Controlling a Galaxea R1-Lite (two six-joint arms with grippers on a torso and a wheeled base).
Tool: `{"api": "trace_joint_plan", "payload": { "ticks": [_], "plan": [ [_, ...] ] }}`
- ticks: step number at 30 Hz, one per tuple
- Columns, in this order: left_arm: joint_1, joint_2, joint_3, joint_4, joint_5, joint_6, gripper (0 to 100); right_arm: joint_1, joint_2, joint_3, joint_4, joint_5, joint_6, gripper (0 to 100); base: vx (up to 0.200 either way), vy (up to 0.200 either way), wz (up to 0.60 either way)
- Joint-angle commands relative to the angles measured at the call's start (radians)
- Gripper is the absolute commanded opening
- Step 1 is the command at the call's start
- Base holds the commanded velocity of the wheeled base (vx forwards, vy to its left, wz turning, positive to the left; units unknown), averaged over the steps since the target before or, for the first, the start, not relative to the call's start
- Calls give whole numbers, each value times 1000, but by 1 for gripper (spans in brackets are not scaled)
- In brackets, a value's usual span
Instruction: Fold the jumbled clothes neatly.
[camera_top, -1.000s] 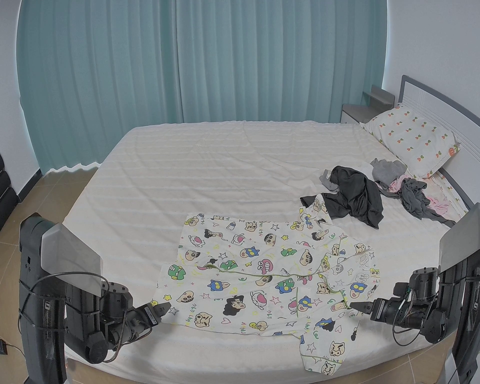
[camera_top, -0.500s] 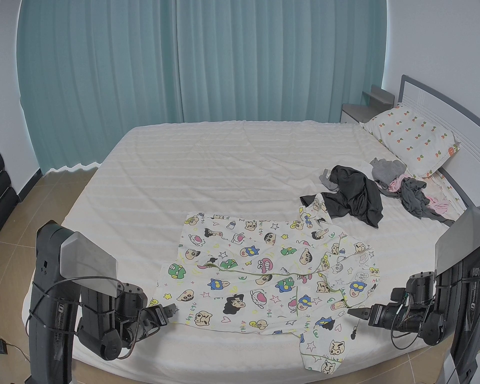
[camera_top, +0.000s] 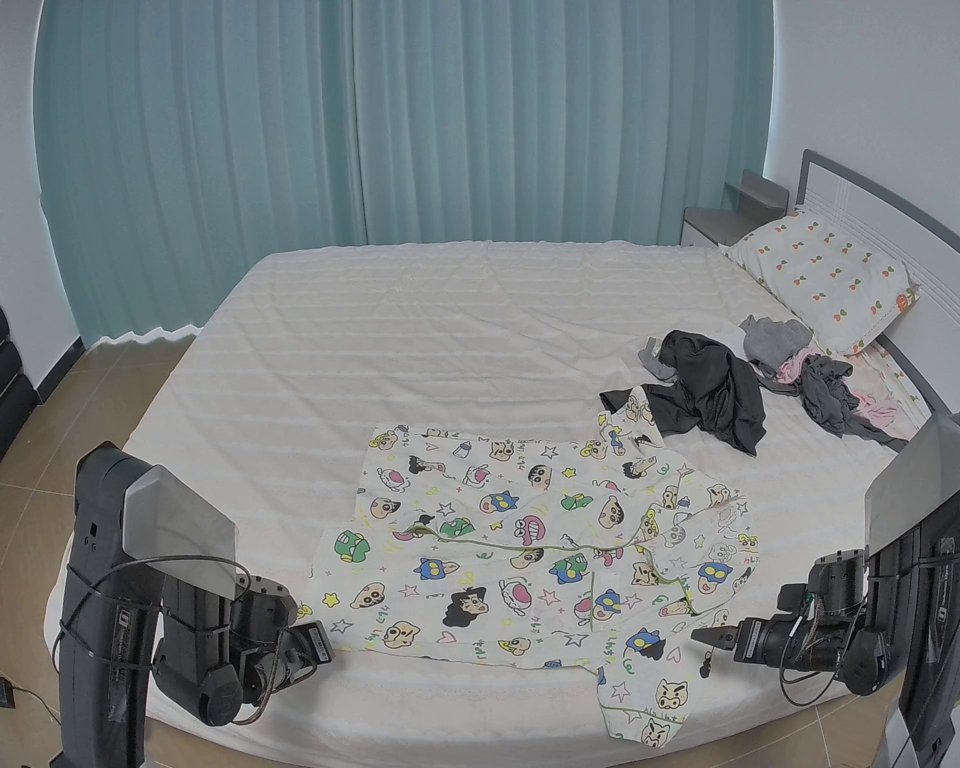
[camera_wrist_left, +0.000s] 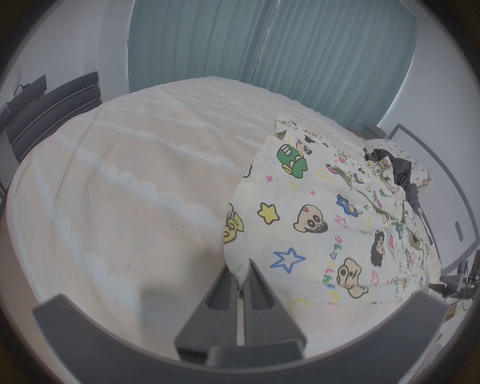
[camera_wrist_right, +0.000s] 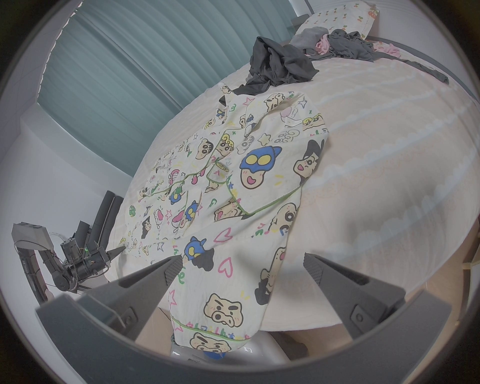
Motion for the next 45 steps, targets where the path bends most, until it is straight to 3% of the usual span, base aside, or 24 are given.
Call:
{"api": "trace_joint_plan", "payload": {
  "ticks": [1, 8, 13, 26, 27, 32, 36, 45],
  "plan": [
    [1, -38, 68, 0, 1, 1, 0, 40, 56, 16, -11, -4, -3, 100, 0, 0, 0],
    [1, -54, 102, -1, -9, -1, 0, 129, 115, 16, -10, -17, -22, 100, 0, 0, 0],
    [-1, -50, 93, -1, -9, -1, 0, 156, 145, 6, -11, -92, -28, 100, 0, 0, 0],
    [-3, -49, 90, -1, -9, -1, 0, 219, 144, -27, -10, -87, -26, 100, 0, 0, 0],
    [-3, -49, 90, -1, -9, -1, 0, 219, 144, -27, -10, -87, -28, 0, 0, 0, 0],
    [-7, -47, 91, -1, -9, -1, 0, 219, 144, -26, -10, -96, -36, 0, 0, 0, 0],
    [-9, -49, 105, -1, -9, 1, 0, 205, 147, -6, -10, -98, -103, 0, 0, 0, 0],
    [-26, -50, 156, -3, -10, 42, 0, 118, 145, 19, -5, -106, -175, 0, 0, 0, 0]
  ]
}}
